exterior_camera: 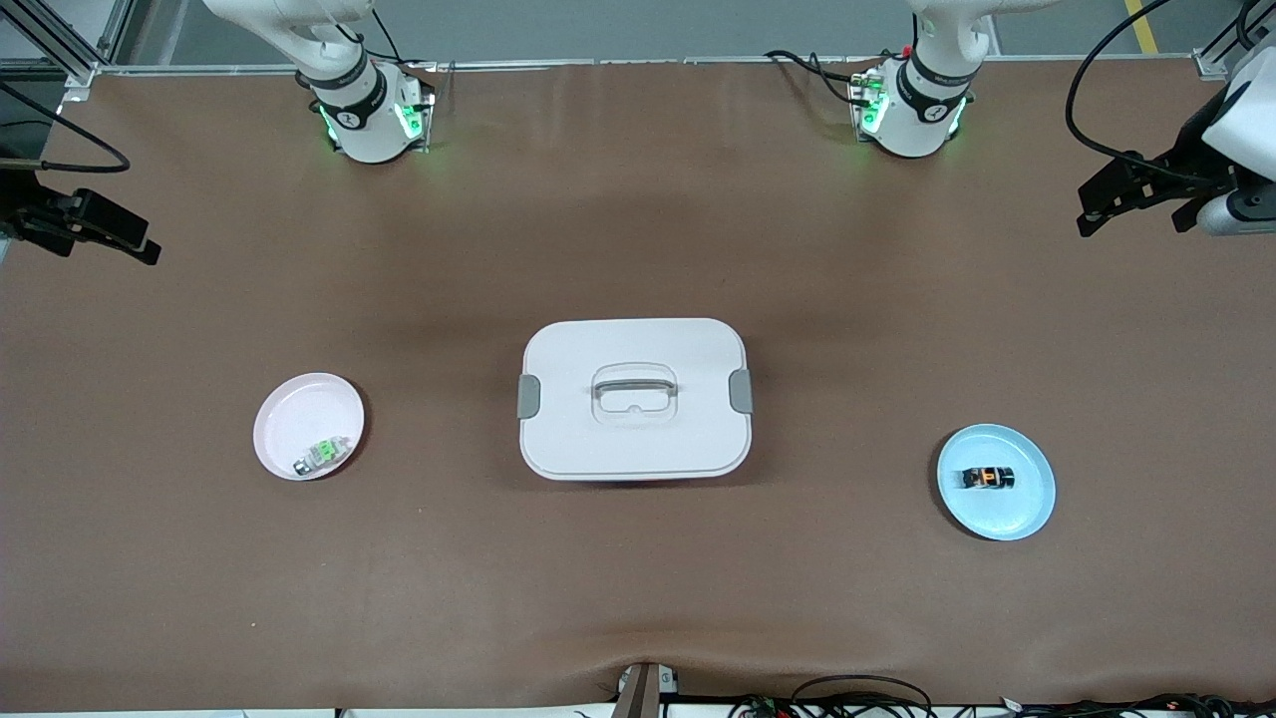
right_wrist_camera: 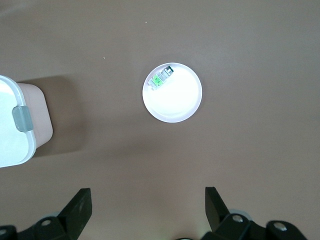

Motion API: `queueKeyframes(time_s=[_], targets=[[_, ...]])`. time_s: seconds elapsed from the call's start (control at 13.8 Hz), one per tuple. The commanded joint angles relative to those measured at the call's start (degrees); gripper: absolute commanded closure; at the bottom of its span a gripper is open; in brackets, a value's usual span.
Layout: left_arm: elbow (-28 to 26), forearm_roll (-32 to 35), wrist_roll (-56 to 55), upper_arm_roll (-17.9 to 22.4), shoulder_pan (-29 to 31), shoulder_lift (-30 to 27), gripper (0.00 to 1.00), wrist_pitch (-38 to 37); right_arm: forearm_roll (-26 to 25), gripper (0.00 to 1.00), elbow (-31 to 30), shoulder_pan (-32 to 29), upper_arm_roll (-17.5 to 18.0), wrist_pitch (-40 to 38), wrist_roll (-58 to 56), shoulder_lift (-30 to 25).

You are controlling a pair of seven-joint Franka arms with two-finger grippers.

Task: Transfer orange switch to right arm and place

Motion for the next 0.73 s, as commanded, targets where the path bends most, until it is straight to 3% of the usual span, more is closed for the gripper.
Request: queueKeyframes(time_s=[0.0,0.36,0.65], targets=[[2.0,0.2,0.2,-0.4,0.3,1.3,0.00,-1.3,-0.8,0.00,0.1,0.2,0.1,0.1,-0.7,-0.3],[2.6,0.0,3.7,0.7,0.9,2.2,0.00,-1.1,-1.0,0.00,0.2,0.2,0.1,0.8,-0.8,-0.3],[4.3,0.4,3.8,1.6,1.4,8.8,0.00,-0.7,-1.0,0.00,0.2,0.2,0.1,1.6,-0.8,-0.3]])
